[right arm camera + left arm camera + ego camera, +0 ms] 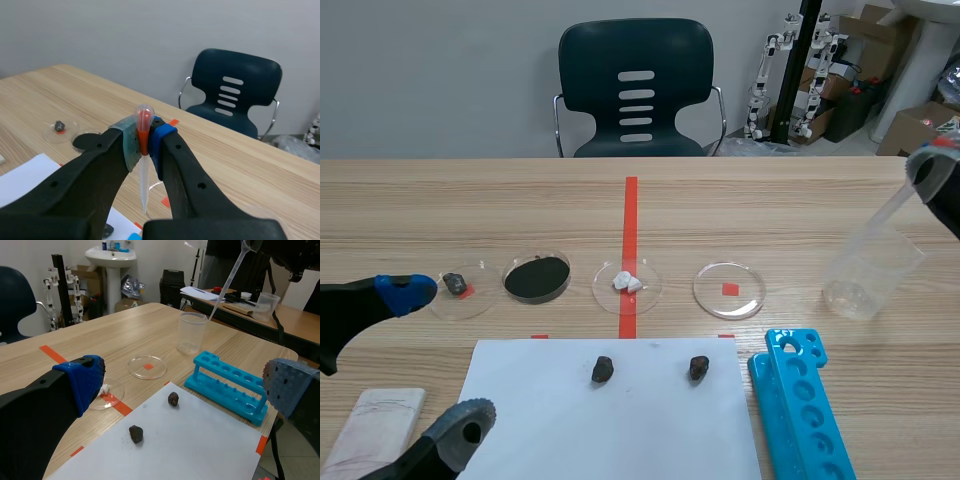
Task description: Pick up the dropper by the top with the right hand
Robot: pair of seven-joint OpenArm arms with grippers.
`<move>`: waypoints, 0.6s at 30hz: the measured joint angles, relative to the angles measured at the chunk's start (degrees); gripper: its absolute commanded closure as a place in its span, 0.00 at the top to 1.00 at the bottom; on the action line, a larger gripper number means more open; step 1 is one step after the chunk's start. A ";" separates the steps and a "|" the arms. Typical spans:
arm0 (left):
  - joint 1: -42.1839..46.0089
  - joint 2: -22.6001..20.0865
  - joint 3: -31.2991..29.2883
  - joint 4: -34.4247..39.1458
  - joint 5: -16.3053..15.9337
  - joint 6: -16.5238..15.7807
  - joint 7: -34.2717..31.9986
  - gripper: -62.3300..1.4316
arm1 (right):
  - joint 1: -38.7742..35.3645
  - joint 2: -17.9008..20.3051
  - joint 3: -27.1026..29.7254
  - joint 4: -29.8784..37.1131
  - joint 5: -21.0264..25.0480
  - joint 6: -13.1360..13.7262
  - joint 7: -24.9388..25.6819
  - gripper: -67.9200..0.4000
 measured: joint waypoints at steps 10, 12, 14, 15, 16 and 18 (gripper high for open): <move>0.00 0.00 0.00 0.00 0.00 0.00 0.02 1.00 | 0.00 -0.02 0.00 3.48 -0.20 0.00 -6.82 0.01; 0.00 0.00 0.00 0.00 0.00 0.00 0.02 1.00 | 0.00 -0.09 0.00 3.48 -0.17 0.00 -7.74 0.01; 0.00 0.00 0.00 0.00 0.00 0.00 0.04 1.00 | 0.00 -0.15 0.00 3.45 -0.20 0.00 -7.96 0.01; 0.00 0.00 0.00 0.00 0.00 0.02 0.04 1.00 | 0.07 -0.15 0.00 3.45 -0.17 0.00 -7.96 0.01; 0.00 0.00 0.00 0.00 0.00 0.07 0.04 1.00 | 0.11 -0.15 0.00 3.45 -0.17 0.00 -7.98 0.01; 0.00 0.00 0.00 0.00 0.00 0.07 0.04 1.00 | 0.13 -0.15 0.00 3.45 -0.17 0.00 -7.96 0.01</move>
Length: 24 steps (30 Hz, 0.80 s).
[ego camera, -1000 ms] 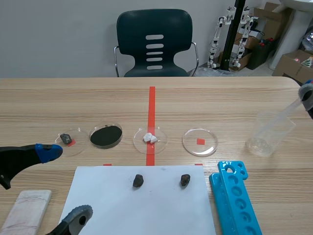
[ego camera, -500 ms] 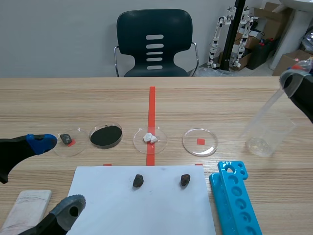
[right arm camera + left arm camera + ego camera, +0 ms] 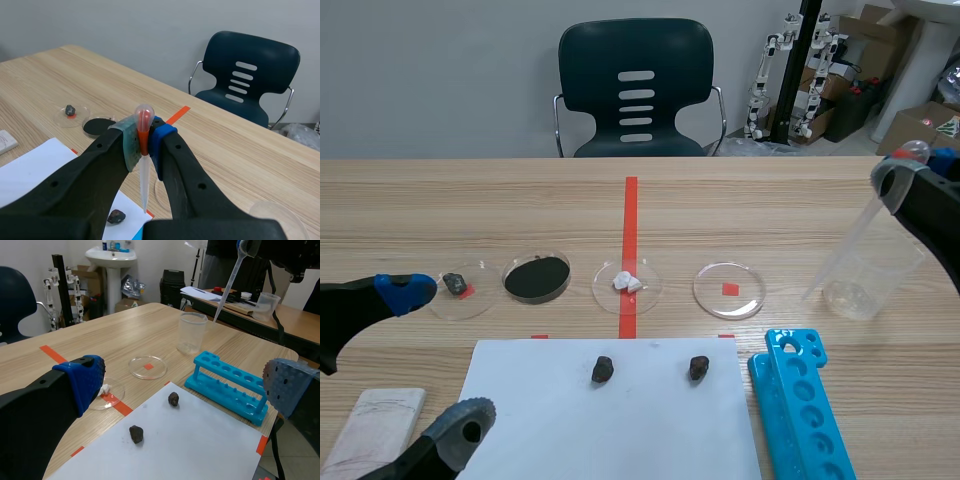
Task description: Pick up the dropper by the top with the right hand
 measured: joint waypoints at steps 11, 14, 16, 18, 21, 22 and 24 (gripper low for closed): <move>0.00 0.00 0.00 0.00 1.11 0.09 0.04 1.00 | 0.00 0.00 0.00 0.00 0.00 0.00 0.00 0.02; 0.00 0.00 0.00 0.00 1.07 0.11 0.04 1.00 | 0.00 0.00 0.00 0.00 0.00 0.00 0.00 0.01; 0.00 0.00 0.00 0.00 1.07 0.11 0.04 1.00 | 0.00 0.00 0.00 0.00 0.00 0.00 0.00 0.01; 0.00 0.00 0.00 0.00 1.07 0.11 0.04 1.00 | 0.00 0.00 0.00 0.00 0.00 0.00 0.00 0.01; 0.00 0.00 0.00 0.00 1.07 0.13 0.04 1.00 | 0.00 0.00 0.00 0.00 0.00 0.00 0.00 0.02; 0.00 0.00 0.00 0.00 1.07 0.13 0.04 1.00 | 0.00 0.00 0.00 0.00 0.00 0.00 0.00 0.01; 0.00 0.00 0.00 0.00 1.07 0.13 0.04 1.00 | 0.00 0.00 0.00 0.00 0.00 0.00 0.00 0.01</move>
